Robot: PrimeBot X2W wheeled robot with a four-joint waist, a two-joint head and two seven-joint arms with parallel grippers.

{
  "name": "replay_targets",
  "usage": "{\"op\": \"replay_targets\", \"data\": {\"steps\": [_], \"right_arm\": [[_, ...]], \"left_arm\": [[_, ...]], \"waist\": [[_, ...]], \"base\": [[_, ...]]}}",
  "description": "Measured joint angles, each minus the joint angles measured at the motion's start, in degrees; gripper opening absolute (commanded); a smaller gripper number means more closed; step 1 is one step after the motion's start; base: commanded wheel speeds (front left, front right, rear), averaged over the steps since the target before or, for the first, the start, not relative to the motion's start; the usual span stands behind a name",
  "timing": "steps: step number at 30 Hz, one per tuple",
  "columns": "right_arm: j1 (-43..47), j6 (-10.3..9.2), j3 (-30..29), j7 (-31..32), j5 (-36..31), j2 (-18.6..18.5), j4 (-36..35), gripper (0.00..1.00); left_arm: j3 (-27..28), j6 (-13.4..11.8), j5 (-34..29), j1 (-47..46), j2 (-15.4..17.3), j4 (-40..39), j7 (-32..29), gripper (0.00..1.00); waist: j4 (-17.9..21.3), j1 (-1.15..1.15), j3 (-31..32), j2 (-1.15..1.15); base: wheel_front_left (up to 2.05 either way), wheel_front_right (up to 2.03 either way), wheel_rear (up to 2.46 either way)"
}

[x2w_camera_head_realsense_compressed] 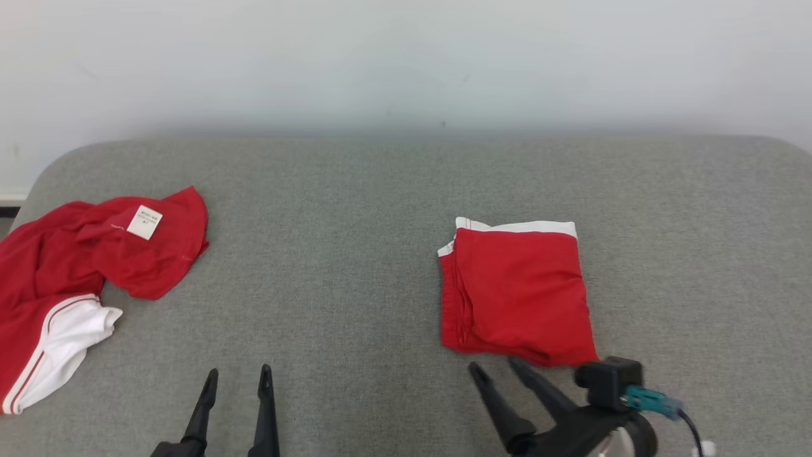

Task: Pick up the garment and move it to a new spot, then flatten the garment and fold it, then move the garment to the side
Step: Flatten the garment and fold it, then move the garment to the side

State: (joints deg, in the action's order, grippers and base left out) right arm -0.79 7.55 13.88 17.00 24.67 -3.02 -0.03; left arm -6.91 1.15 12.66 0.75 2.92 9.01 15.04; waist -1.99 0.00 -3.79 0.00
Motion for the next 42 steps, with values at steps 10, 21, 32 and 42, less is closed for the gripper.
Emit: {"op": "replay_targets", "data": {"steps": [10,21,32,42], "right_arm": [[4.0,0.0,-9.6,-16.5,-7.7,0.0,3.2,1.0],[4.8,0.0,-16.7,-25.1,-15.2,-1.0,9.8,1.0],[1.5,0.0,-15.5,-26.1,-15.7,-1.3,14.5,1.0],[0.2,0.0,-14.1,-26.1,-16.2,-1.4,15.9,1.0]], "left_arm": [[5.3,-0.7,-0.4,3.4,0.0,-1.7,0.0,1.0],[8.9,1.1,-2.8,5.4,0.0,-1.3,0.0,1.0],[9.6,3.4,-3.8,5.7,0.0,-0.9,0.0,1.0],[9.9,2.9,-3.6,6.1,0.0,-1.1,0.0,1.0]], "waist": [[2.9,0.0,3.1,0.0],[4.9,0.0,4.5,0.0],[5.7,0.0,4.6,0.0],[6.9,0.0,4.4,0.0]], "base": [[0.0,0.0,0.0],[0.0,0.0,0.0],[0.0,0.0,0.0],[0.0,0.0,0.0]]}}
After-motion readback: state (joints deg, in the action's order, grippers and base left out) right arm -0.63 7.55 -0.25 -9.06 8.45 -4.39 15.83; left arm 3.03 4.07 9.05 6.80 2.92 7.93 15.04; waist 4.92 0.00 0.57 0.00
